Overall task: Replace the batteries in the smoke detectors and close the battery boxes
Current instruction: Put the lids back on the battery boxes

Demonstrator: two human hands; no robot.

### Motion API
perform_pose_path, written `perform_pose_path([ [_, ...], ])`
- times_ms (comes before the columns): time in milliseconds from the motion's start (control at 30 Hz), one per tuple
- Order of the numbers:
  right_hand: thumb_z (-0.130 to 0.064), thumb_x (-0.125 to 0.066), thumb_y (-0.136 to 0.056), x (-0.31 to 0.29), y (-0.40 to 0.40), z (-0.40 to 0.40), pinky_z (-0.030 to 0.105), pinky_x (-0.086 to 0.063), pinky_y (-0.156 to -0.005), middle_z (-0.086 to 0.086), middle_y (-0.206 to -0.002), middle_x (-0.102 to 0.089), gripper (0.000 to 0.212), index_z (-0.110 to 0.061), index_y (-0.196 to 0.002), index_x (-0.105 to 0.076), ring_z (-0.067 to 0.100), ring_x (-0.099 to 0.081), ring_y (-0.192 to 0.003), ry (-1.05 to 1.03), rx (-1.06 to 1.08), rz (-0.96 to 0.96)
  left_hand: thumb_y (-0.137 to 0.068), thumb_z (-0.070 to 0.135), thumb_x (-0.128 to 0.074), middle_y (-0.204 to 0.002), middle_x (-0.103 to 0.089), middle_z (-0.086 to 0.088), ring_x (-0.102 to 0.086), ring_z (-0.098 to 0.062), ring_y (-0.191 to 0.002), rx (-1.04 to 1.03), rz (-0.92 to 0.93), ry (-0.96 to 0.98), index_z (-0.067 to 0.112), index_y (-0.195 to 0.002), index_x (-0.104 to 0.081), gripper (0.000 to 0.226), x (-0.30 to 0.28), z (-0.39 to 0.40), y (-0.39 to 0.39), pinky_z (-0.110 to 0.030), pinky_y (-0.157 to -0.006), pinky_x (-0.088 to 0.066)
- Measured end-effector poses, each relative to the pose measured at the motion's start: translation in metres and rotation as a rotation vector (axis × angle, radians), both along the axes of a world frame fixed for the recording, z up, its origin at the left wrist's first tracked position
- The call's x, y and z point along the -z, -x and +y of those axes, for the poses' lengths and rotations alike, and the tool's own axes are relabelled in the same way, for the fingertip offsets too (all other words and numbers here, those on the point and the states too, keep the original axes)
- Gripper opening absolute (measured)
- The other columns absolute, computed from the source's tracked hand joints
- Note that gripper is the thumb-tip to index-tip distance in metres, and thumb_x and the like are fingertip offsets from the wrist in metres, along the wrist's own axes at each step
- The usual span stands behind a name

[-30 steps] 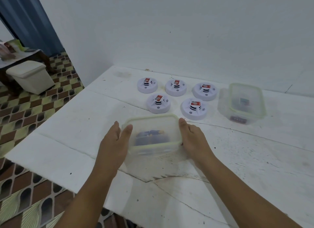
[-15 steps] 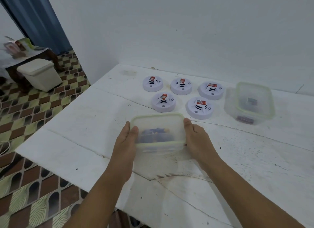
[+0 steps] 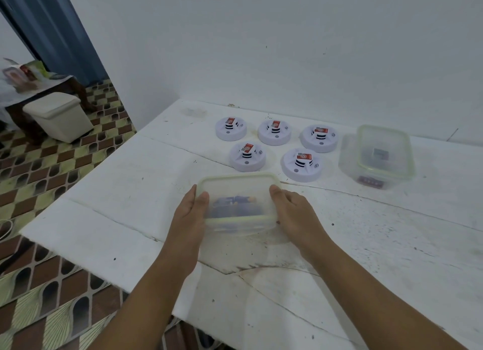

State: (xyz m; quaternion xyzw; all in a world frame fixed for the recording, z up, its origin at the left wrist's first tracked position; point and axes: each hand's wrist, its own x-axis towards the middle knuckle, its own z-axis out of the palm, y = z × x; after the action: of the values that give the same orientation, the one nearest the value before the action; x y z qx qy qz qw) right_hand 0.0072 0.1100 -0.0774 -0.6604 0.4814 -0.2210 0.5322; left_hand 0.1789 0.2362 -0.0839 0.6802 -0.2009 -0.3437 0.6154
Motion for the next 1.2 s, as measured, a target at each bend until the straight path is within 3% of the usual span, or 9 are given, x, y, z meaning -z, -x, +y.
perform_pose_path([
  [100, -0.059, -0.046, -0.096, -0.006, 0.0, -0.007, 0.035, -0.041, -0.08, 0.001, -0.105, -0.055, 0.066, -0.002, -0.126, -0.06, 0.015, -0.052, -0.09, -0.019, -0.031, 0.015, -0.101, 0.053, -0.056, -0.15, -0.043, 0.021, -0.043, -0.004, -0.137, -0.026, -0.083, -0.025, 0.035, -0.156, -0.041, 0.059, -0.007, 0.0, 0.008, -0.032, -0.118, -0.032],
  [167, -0.052, -0.052, -0.1, -0.011, -0.001, -0.01, 0.038, -0.044, -0.1, 0.0, -0.14, -0.044, 0.064, -0.023, -0.156, -0.039, 0.018, -0.052, -0.12, 0.108, -0.029, 0.079, -0.104, 0.044, -0.056, -0.147, -0.043, 0.016, -0.046, -0.004, -0.13, -0.177, -0.196, -0.001, 0.033, -0.155, -0.037, 0.055, -0.011, 0.006, 0.024, -0.028, -0.108, -0.037],
  [300, -0.04, -0.059, -0.101, -0.022, -0.005, -0.017, 0.039, -0.041, -0.111, -0.002, -0.138, -0.038, 0.06, -0.03, -0.157, -0.039, 0.019, -0.048, -0.128, 0.383, -0.089, 0.079, -0.098, 0.039, -0.066, -0.098, -0.05, 0.008, -0.051, -0.011, -0.087, -0.341, -0.436, 0.067, 0.025, -0.104, -0.051, 0.022, -0.018, 0.028, 0.062, -0.023, -0.079, -0.044],
  [433, -0.036, -0.055, -0.105, -0.032, -0.014, -0.026, 0.023, -0.031, -0.102, -0.006, -0.147, -0.047, 0.046, -0.03, -0.151, -0.052, 0.009, -0.048, -0.129, 0.446, -0.3, 0.151, -0.096, 0.039, -0.068, -0.061, -0.041, 0.013, -0.038, -0.004, -0.056, -0.158, -0.338, -0.004, 0.013, -0.075, -0.048, 0.039, -0.018, 0.035, 0.09, -0.015, -0.056, -0.038],
  [700, -0.059, -0.065, -0.092, -0.025, 0.0, -0.021, 0.026, -0.043, -0.075, -0.007, -0.107, -0.059, 0.039, -0.033, -0.121, -0.062, 0.006, -0.059, -0.09, 0.378, -0.261, 0.193, -0.098, 0.034, -0.068, -0.098, -0.062, 0.004, -0.056, 0.009, -0.069, -0.216, -0.209, -0.042, 0.018, -0.102, -0.056, 0.021, -0.017, 0.024, 0.075, -0.009, -0.059, -0.045],
  [800, -0.072, -0.066, -0.085, -0.02, 0.011, -0.013, 0.021, -0.04, -0.06, -0.008, -0.083, -0.059, 0.049, -0.035, -0.116, -0.059, 0.005, -0.056, -0.069, 0.246, -0.259, 0.158, -0.103, 0.033, -0.062, -0.116, -0.064, 0.01, -0.062, 0.003, -0.097, -0.234, -0.161, -0.02, 0.025, -0.116, -0.058, 0.016, -0.019, 0.019, 0.055, -0.02, -0.08, -0.052],
  [900, -0.075, -0.067, -0.083, -0.014, 0.014, -0.003, 0.021, -0.043, -0.062, -0.009, -0.081, -0.057, 0.059, -0.035, -0.125, -0.057, 0.006, -0.057, -0.071, 0.193, -0.226, 0.11, -0.107, 0.031, -0.054, -0.121, -0.068, 0.013, -0.065, -0.007, -0.112, -0.192, -0.147, -0.046, 0.027, -0.125, -0.065, 0.022, -0.022, 0.011, 0.044, -0.035, -0.098, -0.054],
  [1100, -0.069, -0.063, -0.091, -0.005, 0.009, 0.009, 0.046, -0.062, -0.078, -0.014, -0.061, -0.052, 0.029, -0.048, -0.11, -0.067, 0.01, -0.065, -0.063, 0.188, -0.246, -0.026, -0.104, 0.038, -0.059, -0.128, -0.062, 0.023, -0.059, 0.014, -0.106, -0.113, -0.11, 0.01, 0.032, -0.14, -0.055, 0.037, -0.022, -0.001, 0.058, -0.006, -0.082, -0.044],
  [1200, -0.068, -0.061, -0.093, -0.007, 0.009, 0.011, 0.041, -0.058, -0.076, -0.007, -0.065, -0.052, 0.026, -0.048, -0.107, -0.068, 0.023, -0.07, -0.072, 0.197, -0.251, -0.023, -0.104, 0.034, -0.06, -0.134, -0.067, 0.012, -0.065, 0.001, -0.116, -0.135, -0.008, 0.065, 0.025, -0.141, -0.059, 0.038, -0.017, -0.002, 0.057, -0.019, -0.094, -0.054],
])
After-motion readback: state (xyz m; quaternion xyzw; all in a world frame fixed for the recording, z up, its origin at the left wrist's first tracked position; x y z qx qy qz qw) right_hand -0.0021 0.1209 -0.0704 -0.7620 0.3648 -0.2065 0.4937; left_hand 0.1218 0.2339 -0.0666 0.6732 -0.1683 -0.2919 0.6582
